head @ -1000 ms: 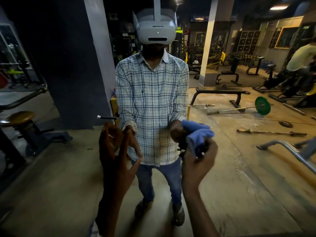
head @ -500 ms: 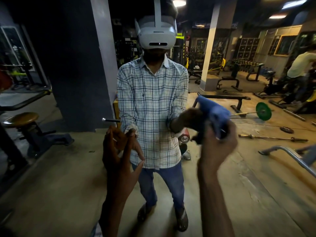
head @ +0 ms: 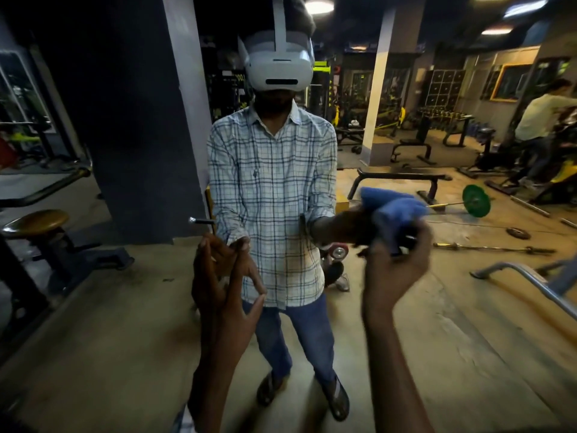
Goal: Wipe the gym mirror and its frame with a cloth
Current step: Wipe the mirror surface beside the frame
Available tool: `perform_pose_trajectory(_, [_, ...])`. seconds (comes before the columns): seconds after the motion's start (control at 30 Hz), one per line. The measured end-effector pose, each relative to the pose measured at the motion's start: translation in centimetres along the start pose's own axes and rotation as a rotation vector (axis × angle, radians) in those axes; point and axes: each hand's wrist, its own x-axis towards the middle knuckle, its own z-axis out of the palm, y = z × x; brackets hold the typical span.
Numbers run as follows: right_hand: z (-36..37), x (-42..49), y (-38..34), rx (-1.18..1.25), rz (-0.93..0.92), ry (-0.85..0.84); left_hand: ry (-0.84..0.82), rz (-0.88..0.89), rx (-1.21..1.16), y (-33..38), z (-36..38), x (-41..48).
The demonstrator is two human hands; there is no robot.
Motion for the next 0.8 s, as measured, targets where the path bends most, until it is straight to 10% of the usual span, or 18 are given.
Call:
perform_pose_trajectory(0.17, [0.7, -6.1, 0.2, -0.084, -0.407, -0.734, 0.020, 0.043, 0.025, -0.2, 0.1, -0.1])
perform_pose_trajectory(0.4, [-5.8, -3.6, 7.2, -0.115, 0.312, 0.095, 0.016, 0.054, 0.017, -0.4, 0.0, 0.0])
perform_pose_trajectory(0.63, [-1.6, -10.9, 3.0, -0.135, -0.065, -0.647, 0.011, 0.017, 0.028, -0.4, 0.4, -0.3])
perform_pose_trajectory(0.8, [-6.2, -5.8, 7.0, -0.140, 0.190, -0.226, 0.007, 0.018, 0.039, -1.2, 0.0, -0.1])
